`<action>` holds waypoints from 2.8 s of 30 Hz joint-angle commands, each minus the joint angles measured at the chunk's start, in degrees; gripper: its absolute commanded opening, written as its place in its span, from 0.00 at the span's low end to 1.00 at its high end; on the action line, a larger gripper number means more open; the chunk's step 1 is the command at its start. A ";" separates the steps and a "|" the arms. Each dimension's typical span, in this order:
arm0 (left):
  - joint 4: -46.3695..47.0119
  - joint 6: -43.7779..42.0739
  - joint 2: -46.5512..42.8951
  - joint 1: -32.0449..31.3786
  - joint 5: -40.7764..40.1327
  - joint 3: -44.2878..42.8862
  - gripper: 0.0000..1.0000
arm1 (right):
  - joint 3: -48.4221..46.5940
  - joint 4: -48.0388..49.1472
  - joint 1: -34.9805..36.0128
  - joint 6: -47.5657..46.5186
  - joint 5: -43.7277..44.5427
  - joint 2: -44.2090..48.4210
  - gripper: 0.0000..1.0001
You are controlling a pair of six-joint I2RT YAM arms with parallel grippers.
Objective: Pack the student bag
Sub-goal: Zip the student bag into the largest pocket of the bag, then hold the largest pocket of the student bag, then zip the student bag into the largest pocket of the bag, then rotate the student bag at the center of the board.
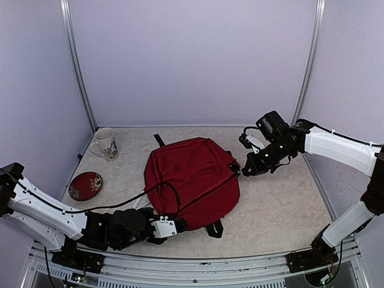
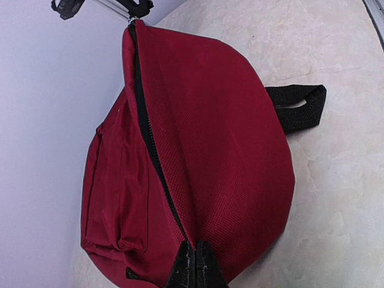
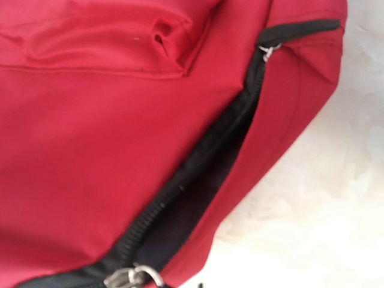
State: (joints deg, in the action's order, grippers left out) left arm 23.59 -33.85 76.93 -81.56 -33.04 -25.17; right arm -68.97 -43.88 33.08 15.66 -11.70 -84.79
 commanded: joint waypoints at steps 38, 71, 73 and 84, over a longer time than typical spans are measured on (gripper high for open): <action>-4.43 10.13 27.78 8.66 15.33 -36.42 0.00 | 0.94 2.59 0.84 -2.33 4.03 1.80 0.00; -5.47 8.90 8.77 -0.84 32.41 -18.05 0.00 | -0.14 8.89 -8.73 -10.61 3.42 -7.58 0.11; -4.03 9.90 9.69 -0.59 30.65 -19.40 0.35 | 2.17 9.90 -8.73 -10.24 -3.61 -4.02 0.33; -12.44 20.70 0.25 10.25 38.91 -27.26 0.99 | 14.07 15.64 -8.46 4.16 -8.42 8.79 0.65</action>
State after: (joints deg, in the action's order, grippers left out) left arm 13.50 -20.71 83.05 -77.91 -1.52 -50.52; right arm -61.80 -34.39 24.01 10.87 -17.10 -78.13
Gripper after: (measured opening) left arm 0.987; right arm 0.581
